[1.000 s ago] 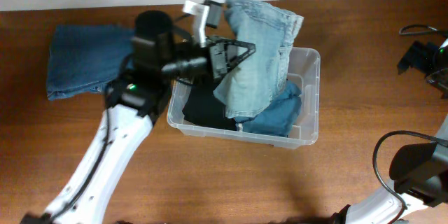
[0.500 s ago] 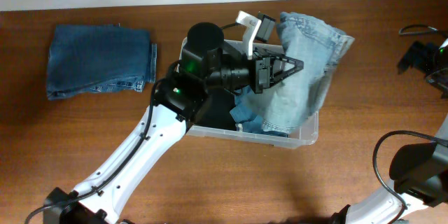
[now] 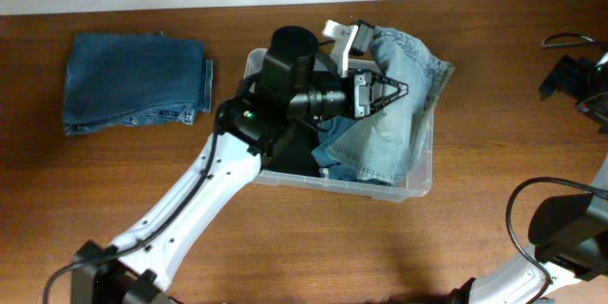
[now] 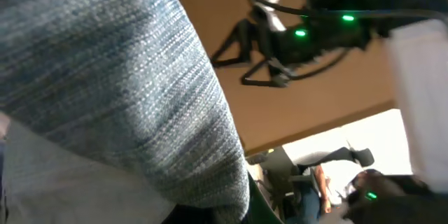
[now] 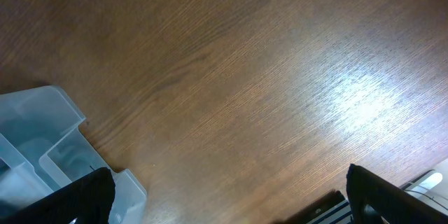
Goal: Pack container
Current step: 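Lower the light blue jeans into the bin and release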
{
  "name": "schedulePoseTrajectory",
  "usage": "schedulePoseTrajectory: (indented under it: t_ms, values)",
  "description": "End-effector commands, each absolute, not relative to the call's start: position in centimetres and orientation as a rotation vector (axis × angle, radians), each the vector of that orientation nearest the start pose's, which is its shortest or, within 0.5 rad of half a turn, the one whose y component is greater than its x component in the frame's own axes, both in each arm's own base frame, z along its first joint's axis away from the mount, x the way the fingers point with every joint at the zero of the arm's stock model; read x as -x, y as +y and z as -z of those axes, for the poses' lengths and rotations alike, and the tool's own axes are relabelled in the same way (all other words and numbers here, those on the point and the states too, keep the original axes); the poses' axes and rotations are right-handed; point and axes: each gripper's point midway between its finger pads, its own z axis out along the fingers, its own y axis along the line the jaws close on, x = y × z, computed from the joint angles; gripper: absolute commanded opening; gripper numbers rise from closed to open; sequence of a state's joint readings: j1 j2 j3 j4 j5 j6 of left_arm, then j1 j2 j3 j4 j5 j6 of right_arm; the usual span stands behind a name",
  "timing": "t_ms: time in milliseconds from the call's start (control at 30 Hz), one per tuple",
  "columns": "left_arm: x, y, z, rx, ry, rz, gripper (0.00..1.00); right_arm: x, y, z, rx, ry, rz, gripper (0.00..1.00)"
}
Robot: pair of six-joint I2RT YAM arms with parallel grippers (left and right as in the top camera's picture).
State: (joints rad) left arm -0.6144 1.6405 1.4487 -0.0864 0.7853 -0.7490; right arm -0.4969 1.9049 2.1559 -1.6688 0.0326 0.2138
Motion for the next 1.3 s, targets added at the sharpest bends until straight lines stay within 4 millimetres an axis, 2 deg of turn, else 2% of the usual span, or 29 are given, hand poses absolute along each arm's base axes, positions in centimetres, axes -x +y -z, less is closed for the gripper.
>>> schedulePoseTrajectory:
  t_ms: [0,67,200,267,467,533,567,600,633,700,800,900,1000,1067,1267]
  values:
    - [-32.2,-38.5,-35.8,-0.528,1.955,1.618,0.01,-31.9,-18.0,-23.9,-1.062,2.799,0.076,0.98]
    - [-32.3,-38.7,-37.0,-0.512,1.914,1.650,0.01,-31.9,-18.0,-23.9,-1.062,2.799,0.076,0.98]
    - [-32.3,-38.7,-40.6,-0.473,1.781,1.752,0.01,-31.9,-18.0,-23.9,-1.062,2.799,0.076,0.98]
    - [-32.3,-38.7,-41.2,-0.453,1.764,1.782,0.01,-31.9,-18.0,-23.9,-1.062,2.799,0.076,0.99]
    - [-32.0,-39.0,-40.7,-0.391,1.828,1.831,0.01,-31.9,-18.0,-23.9,-1.062,2.799,0.076,0.98]
    - [-32.2,-39.1,-39.5,-0.339,1.902,1.821,0.01,-31.9,-18.0,-23.9,-1.062,2.799,0.076,0.98]
    - [-32.7,-39.0,-37.8,-0.267,1.993,1.792,0.01,-31.9,-18.0,-23.9,-1.062,2.799,0.076,0.99]
    - [-32.9,-38.9,-37.1,-0.235,2.025,1.774,0.01,-31.9,-18.0,-23.9,-1.062,2.799,0.076,0.99]
    - [-33.6,-38.4,-35.0,-0.131,2.125,1.704,0.01,-31.9,-18.0,-23.9,-1.062,2.799,0.076,0.98]
    - [-34.4,-37.7,-32.9,-0.032,2.208,1.620,0.01,-31.9,-18.0,-23.9,-1.062,2.799,0.076,0.99]
    - [-34.8,-37.6,-31.9,-0.076,2.214,1.566,0.01,-31.9,-18.0,-23.9,-1.062,2.799,0.076,0.98]
    - [-35.4,-37.3,-31.0,-0.048,2.239,1.547,0.01,-31.9,-18.0,-23.9,-1.062,2.799,0.076,0.99]
    - [-36.7,-36.2,-30.3,-0.030,2.243,1.514,0.02,-31.9,-18.0,-23.9,-1.062,2.799,0.076,0.98]
    - [-37.5,-35.0,-29.5,-0.052,2.252,1.455,0.06,-31.9,-18.0,-23.9,-1.062,2.799,0.076,0.99]
    - [-39.1,-30.0,-25.8,-0.089,2.360,1.249,0.05,-31.9,-18.0,-23.9,-1.062,2.799,0.076,0.99]
